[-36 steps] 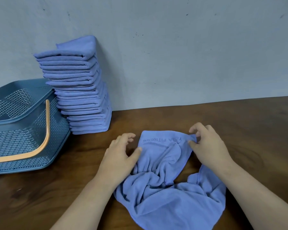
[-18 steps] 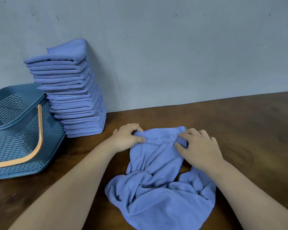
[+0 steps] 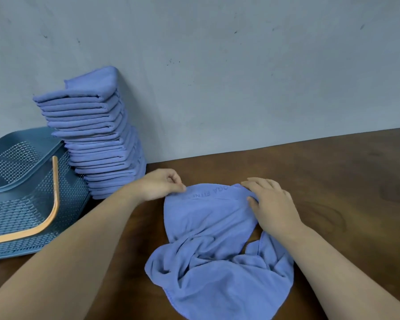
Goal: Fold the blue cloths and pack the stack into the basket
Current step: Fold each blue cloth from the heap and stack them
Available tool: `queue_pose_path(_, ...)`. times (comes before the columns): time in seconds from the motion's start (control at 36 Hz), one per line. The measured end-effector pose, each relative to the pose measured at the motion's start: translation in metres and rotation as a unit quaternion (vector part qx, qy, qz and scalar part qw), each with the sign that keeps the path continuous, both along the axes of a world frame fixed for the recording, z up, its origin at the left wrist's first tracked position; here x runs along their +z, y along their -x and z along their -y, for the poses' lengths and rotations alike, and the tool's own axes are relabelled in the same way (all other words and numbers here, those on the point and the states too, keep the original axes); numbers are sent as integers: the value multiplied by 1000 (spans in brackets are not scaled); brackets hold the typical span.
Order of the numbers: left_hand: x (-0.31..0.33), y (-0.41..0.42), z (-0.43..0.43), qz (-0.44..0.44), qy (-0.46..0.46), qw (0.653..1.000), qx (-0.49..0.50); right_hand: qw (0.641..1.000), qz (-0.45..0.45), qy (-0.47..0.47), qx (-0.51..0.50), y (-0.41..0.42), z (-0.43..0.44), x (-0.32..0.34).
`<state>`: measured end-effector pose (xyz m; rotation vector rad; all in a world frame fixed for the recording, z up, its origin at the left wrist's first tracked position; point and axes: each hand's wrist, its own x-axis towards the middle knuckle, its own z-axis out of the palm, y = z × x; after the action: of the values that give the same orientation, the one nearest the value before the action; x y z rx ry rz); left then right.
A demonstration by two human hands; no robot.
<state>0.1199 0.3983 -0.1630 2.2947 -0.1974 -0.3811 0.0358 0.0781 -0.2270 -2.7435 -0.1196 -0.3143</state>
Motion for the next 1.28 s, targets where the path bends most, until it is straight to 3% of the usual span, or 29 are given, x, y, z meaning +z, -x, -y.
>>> queue_pose_path(0.08,2,0,1,-39,-57,997,-37,998,-22,12,53,2,-3,-1)
queue_pose_path(0.17,5,-2,-1,-64,-138,985,-81,998,-51,4,30,3,-4,1)
queue_pose_path(0.31,7,-11,-12,-40,-180,982,-36,997,-76,19,4,4,-4,0)
queue_pose_path(0.39,3,-12,-14,102,-208,973,18,996,-83,32,6,3,-3,-1)
queue_pose_path(0.47,-8,-9,-12,319,-268,906,72,998,-58,34,-7,3,-3,-1)
queue_pose_path(0.53,-15,5,-4,357,-287,886,72,999,2,41,-13,4,-5,3)
queue_pose_path(0.61,-30,36,7,329,-299,894,53,997,76,25,1,11,-13,14)
queue_pose_path(0.72,-52,68,10,186,-294,936,42,999,-32,25,12,26,-27,19)
queue_pose_path(0.81,-60,70,2,130,-304,943,34,995,-30,96,9,26,-29,12)
queue_pose_path(0.89,-59,55,-5,92,-310,946,29,994,-82,56,44,12,-16,8)
queue_pose_path(0.97,-58,34,-8,82,-303,949,33,990,-124,-18,64,0,-2,4)
queue_pose_path(1.03,-59,24,-7,115,-306,943,58,996,-65,-34,42,-1,0,5)
queue_pose_path(1.11,-56,26,2,254,-307,912,96,995,78,-8,56,9,-7,18)
queue_pose_path(1.17,-53,32,10,292,-258,918,75,994,79,-4,76,16,-16,23)
queue_pose_path(1.28,-48,44,23,129,-175,976,23,997,-10,45,66,20,-24,20)
